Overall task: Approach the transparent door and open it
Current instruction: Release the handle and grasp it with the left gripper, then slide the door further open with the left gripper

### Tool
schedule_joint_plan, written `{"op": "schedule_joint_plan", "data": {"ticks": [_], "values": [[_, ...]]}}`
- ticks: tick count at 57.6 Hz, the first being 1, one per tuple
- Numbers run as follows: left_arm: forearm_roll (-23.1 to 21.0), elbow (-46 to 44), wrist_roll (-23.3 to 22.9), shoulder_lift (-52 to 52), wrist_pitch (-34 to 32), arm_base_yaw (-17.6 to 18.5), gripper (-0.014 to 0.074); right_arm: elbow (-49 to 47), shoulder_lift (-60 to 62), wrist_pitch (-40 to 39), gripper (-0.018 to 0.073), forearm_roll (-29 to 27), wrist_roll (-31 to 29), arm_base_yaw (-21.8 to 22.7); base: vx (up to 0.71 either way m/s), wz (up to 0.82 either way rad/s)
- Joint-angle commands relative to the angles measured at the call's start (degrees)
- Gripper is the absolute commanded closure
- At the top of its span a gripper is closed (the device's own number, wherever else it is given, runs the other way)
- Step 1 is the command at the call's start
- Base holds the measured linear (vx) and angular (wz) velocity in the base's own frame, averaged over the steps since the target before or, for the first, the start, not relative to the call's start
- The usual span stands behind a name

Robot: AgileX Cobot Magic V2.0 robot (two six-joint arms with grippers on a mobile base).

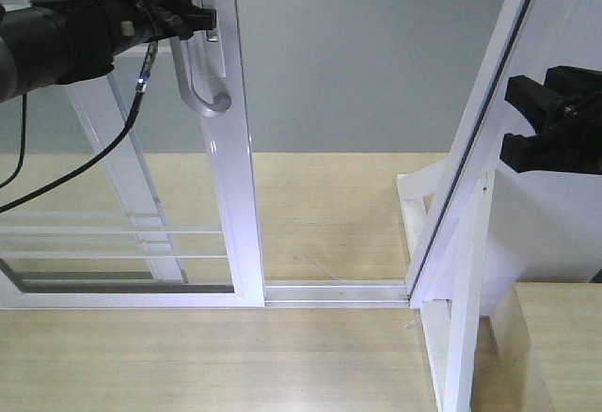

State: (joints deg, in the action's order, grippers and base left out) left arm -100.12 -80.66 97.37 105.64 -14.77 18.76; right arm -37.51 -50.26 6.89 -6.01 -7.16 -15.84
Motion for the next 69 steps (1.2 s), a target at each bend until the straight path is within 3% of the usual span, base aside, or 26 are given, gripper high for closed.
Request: {"op": "schedule_joint_plan", "data": {"ticks": [1, 7, 23, 28, 33, 42, 47, 58, 69], "values": [[-1.44, 1.85, 0.20, -4.84, -12.48, -1.71, 0.0174, -1.74, 0.79, -4.50, 0.0265, 0.04, -0.13, 0.43, 0.00, 0.00], [-1.43, 3.05, 0.60, -5.71, -18.23, -1.71, 0.0198, -1.74, 0.79, -4.50, 0.0265, 0.04, -0.13, 0.43, 0.00, 0.00], [-1.41, 2.99, 10.72, -6.02, -35.84, -1.71, 0.0342, -1.74, 0.79, -4.50, 0.0265, 0.04, -0.13, 0.43, 0.00, 0.00], [-1.41, 2.99, 10.47, -6.02, -38.00, -1.71, 0.0406, -1.74, 0.79, -4.50, 0.0265, 0.04, -0.13, 0.43, 0.00, 0.00], [-1.41, 2.99, 9.18, -6.56, -36.12, -1.60, 0.0479, -1.74, 0.79, -4.50, 0.0265, 0.04, -0.13, 0.43, 0.00, 0.00], [-1.46, 2.93, 0.45, -8.79, -21.13, -1.52, 0.0603, -1.74, 0.79, -4.50, 0.0265, 0.04, -0.13, 0.43, 0.00, 0.00], [-1.46, 2.93, -3.58, -10.04, -10.68, -1.52, 0.0604, -1.74, 0.79, -4.50, 0.0265, 0.04, -0.13, 0.43, 0.00, 0.00], [-0.84, 2.93, -3.99, -10.95, 16.41, -1.52, 0.0601, -1.74, 0.79, -4.50, 0.0265, 0.04, -0.13, 0.43, 0.00, 0.00], [10.05, 2.93, -3.93, -10.95, 36.65, -1.52, 0.0599, -1.74, 0.79, -4.50, 0.0265, 0.04, -0.13, 0.43, 0.00, 0.00]]}}
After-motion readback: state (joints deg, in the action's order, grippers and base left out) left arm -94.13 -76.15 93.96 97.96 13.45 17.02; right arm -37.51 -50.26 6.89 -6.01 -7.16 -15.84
